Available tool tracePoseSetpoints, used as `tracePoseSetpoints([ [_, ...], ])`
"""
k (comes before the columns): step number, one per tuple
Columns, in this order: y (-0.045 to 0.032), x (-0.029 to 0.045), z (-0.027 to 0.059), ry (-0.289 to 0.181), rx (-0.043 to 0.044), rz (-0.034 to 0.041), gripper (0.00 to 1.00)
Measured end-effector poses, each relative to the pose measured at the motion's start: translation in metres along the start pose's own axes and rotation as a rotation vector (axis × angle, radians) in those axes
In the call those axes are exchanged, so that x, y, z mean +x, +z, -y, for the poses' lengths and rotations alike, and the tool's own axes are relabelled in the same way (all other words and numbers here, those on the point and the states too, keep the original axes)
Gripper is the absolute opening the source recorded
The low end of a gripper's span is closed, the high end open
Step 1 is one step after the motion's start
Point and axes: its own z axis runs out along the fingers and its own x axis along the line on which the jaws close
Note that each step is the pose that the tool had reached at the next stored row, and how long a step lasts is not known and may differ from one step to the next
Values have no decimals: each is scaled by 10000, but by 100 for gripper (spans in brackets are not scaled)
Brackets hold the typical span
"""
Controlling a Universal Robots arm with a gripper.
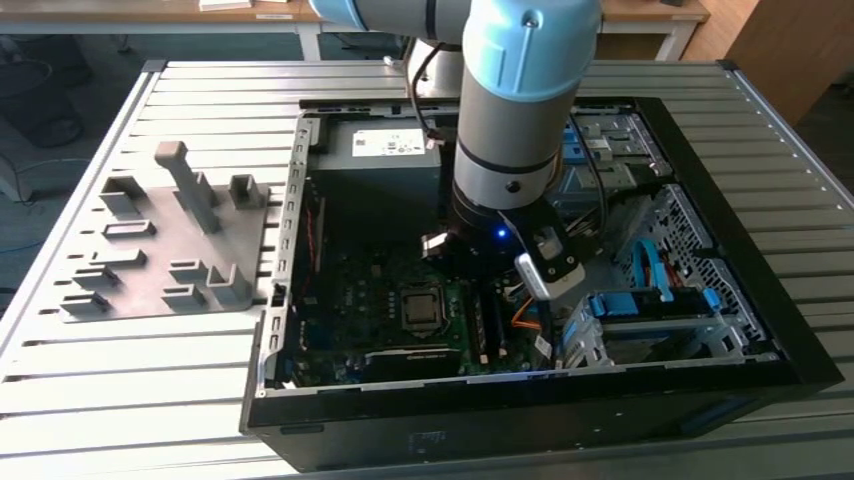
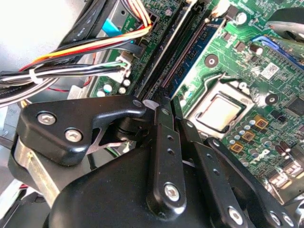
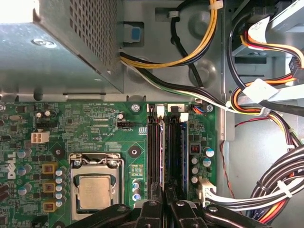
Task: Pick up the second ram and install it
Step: 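Insert the second ram into the second slot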
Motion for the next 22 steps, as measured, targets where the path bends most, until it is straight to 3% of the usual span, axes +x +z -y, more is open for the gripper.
tracePoseSetpoints([
  [11, 28, 1, 1, -1, 28, -1, 14],
  [22, 9, 5, 0, -16, 29, 10, 14],
])
